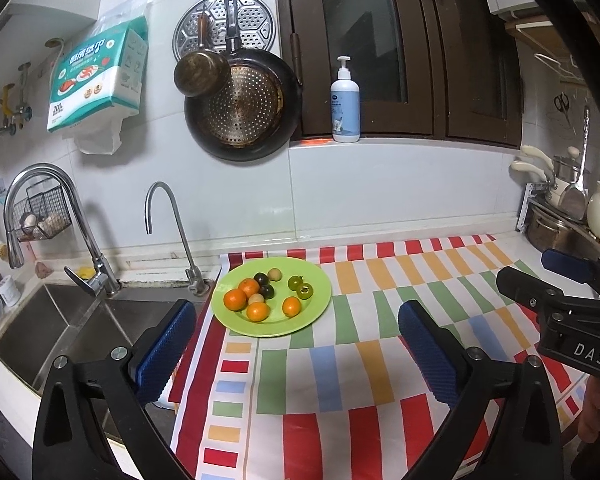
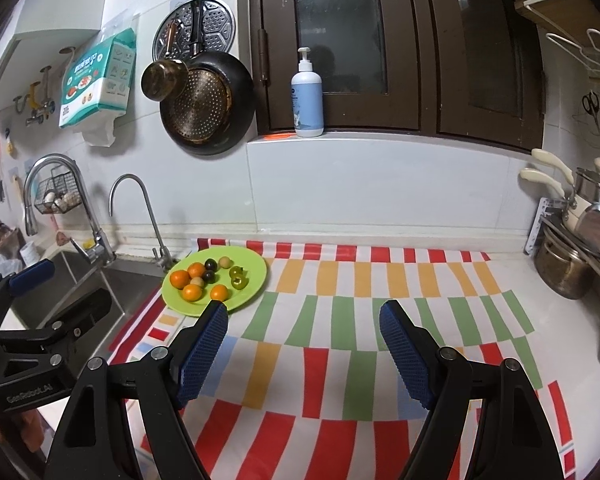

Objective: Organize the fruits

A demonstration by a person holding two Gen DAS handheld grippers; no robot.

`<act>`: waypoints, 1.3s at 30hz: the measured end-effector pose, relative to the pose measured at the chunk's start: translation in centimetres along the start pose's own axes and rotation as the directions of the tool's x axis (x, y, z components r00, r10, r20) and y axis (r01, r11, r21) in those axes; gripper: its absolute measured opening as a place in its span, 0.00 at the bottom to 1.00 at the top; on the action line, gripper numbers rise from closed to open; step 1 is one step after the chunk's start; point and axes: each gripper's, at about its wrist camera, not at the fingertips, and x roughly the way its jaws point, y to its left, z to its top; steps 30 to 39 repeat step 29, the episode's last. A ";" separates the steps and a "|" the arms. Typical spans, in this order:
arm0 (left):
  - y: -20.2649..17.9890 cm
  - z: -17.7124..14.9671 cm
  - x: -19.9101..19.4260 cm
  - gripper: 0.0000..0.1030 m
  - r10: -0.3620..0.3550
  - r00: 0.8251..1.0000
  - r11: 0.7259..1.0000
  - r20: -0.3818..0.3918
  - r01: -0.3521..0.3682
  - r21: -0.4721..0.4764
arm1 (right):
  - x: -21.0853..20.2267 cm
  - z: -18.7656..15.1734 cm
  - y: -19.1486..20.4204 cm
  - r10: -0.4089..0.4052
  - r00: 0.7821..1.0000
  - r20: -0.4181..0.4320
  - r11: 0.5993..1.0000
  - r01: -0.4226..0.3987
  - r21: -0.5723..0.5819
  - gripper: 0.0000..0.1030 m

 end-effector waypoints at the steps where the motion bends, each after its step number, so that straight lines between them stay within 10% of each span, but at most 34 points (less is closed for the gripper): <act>1: 0.0 0.0 0.0 1.00 0.000 1.000 1.000 0.000 0.000 0.002 | 0.0 0.0 0.0 -0.001 1.000 0.000 1.000 0.001 0.000 0.76; 39: -0.8 0.2 0.4 1.00 -0.007 1.000 1.000 0.001 0.007 0.008 | -0.1 -0.2 -1.0 -0.012 1.000 -0.007 1.000 0.012 0.008 0.76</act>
